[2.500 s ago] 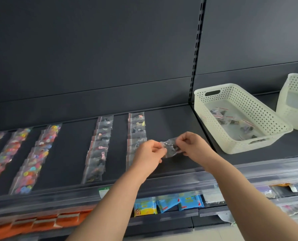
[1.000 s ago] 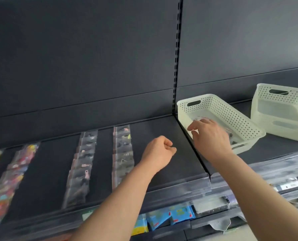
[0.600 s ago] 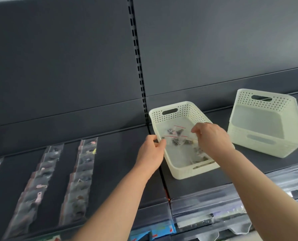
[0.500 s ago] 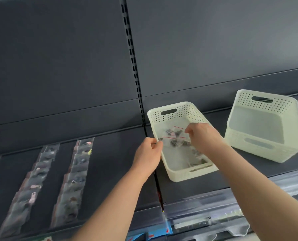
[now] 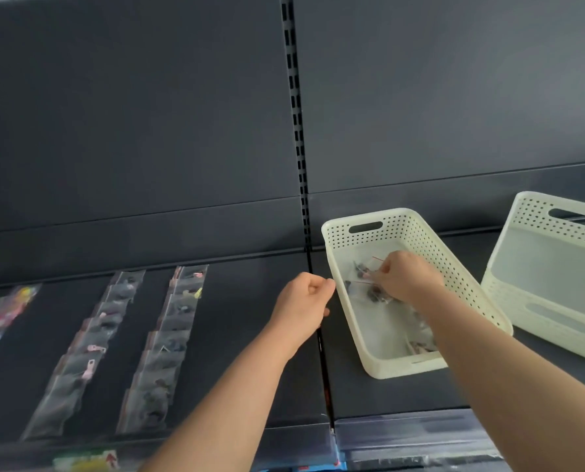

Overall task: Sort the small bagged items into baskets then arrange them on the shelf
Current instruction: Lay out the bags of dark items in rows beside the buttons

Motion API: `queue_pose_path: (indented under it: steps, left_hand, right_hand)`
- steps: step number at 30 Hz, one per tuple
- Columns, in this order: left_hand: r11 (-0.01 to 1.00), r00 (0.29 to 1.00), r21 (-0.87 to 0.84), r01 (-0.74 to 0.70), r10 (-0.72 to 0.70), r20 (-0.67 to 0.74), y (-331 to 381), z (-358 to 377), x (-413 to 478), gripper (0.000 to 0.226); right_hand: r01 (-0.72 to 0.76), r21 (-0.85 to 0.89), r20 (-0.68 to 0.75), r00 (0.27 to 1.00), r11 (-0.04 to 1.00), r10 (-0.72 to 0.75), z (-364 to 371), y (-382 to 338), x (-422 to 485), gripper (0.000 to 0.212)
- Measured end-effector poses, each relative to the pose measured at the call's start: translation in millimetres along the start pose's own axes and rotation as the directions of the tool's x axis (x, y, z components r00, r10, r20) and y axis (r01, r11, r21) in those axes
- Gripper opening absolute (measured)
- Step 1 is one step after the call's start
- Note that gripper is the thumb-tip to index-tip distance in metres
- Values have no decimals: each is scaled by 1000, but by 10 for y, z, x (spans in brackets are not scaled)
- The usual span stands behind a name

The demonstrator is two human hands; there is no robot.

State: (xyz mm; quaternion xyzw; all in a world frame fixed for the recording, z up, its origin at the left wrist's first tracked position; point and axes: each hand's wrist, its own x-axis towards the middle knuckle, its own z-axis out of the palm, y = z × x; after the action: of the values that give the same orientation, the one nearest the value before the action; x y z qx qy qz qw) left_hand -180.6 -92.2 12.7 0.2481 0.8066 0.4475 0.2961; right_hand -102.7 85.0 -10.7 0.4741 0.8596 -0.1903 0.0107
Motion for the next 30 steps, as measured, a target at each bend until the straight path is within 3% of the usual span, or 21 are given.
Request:
queue_pose_path:
  steps: [2,6,8,10,12,15,18,20,23,28,30]
  left_hand:
    - [1000,1000,-2,-11,11,24,3,-7,7,24]
    - [999,998,6,-37,37,45,28,-67,26,25]
    - [999,998,14,-52,52,48,31,-113,34,26]
    - [998,997,18,-62,61,44,24,-165,38,27]
    - [997,997,18,-70,69,44,1,-212,32,27]
    - [998,997,-3,-70,70,39,-47,-275,26,27]
    - [995,998,-88,-50,53,36,-73,-348,32,24]
    - [971,999,-237,-9,17,33,-69,-408,42,21]
    - [894,998,-447,11,-36,-46,-99,-524,45,19]
    - [905,972,-421,-60,-43,-232,-319,-766,43,9]
    - [933,966,-351,-74,-20,-259,-426,-867,42,13]
  right_hand:
    - [9,-7,-45,999,1000,-9,-25,-15,-27,20]
    - [48,-99,-1,999,994,-49,65,-33,5,35]
    - [50,-63,18,999,997,-49,109,-20,28,22]
    - [43,-23,-27,999,999,-43,88,-20,1,7]
    - [33,28,-130,991,999,-29,59,-42,-21,14]
    - [91,228,-272,962,969,-26,-73,-167,-89,20]
    - [217,569,-317,948,793,-32,-217,-460,-290,13]
    - [269,708,-301,951,653,-66,-222,-721,-478,11]
    - [282,775,-245,959,566,-142,-62,-1036,-695,15]
    - [151,779,-17,976,609,-219,297,-1112,-813,18]
    - [28,819,121,968,573,-220,384,-1107,-836,38]
